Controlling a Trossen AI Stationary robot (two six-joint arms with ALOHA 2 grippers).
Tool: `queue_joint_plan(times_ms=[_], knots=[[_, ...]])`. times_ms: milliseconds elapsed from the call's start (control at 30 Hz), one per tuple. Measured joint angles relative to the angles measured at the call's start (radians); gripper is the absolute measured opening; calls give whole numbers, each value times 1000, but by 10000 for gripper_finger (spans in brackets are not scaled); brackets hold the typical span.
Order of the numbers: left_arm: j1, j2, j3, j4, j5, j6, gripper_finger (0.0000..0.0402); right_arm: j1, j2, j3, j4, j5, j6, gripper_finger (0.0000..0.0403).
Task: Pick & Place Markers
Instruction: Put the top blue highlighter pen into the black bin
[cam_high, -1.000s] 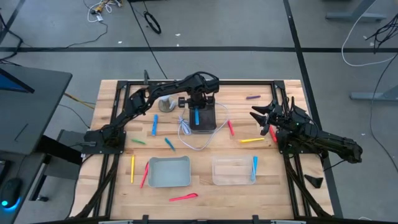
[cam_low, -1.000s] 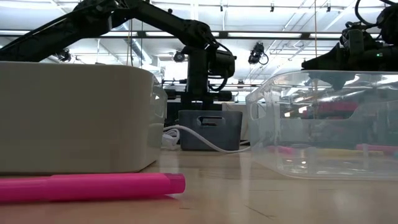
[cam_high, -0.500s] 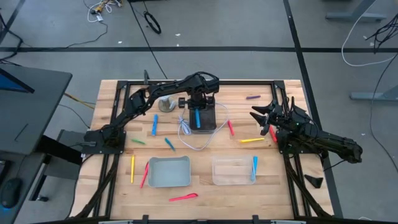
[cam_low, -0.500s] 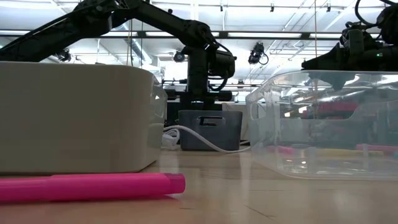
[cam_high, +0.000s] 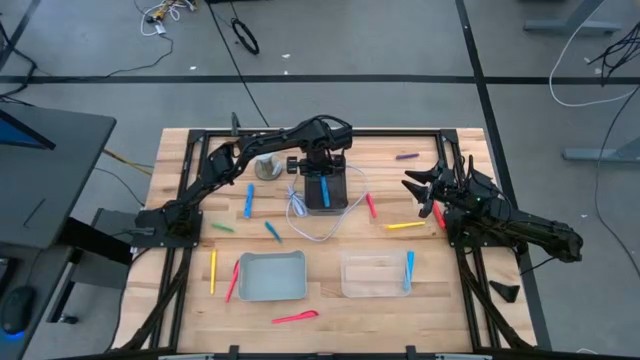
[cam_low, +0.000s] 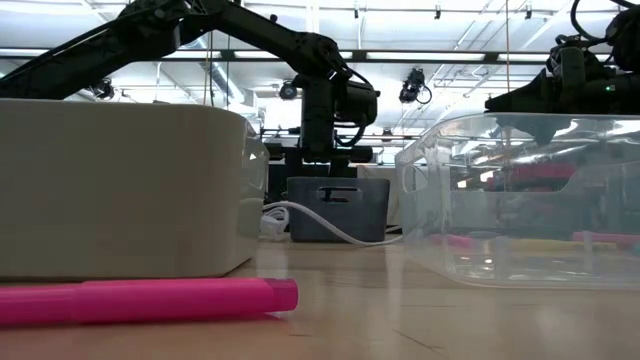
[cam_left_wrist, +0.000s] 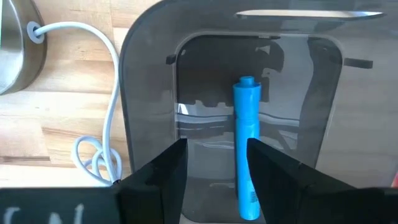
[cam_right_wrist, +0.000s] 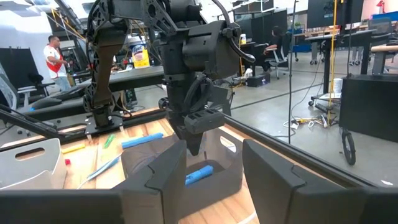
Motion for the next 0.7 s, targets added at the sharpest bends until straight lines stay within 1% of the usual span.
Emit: queue_joint_plan(times_ms=[233, 367, 600, 700], knots=[[0, 0, 0, 27, 1, 16, 174, 0, 0, 0, 0, 0, 0, 159], [-6, -7, 7, 58, 25, 33, 174, 0, 0, 0, 0, 0, 0, 159], [-23, -9, 67, 51, 46, 36, 174, 0, 0, 0, 0, 0, 0, 159], [-29, -9, 107, 18, 55, 54, 174, 0, 0, 0, 0, 0, 0, 159]])
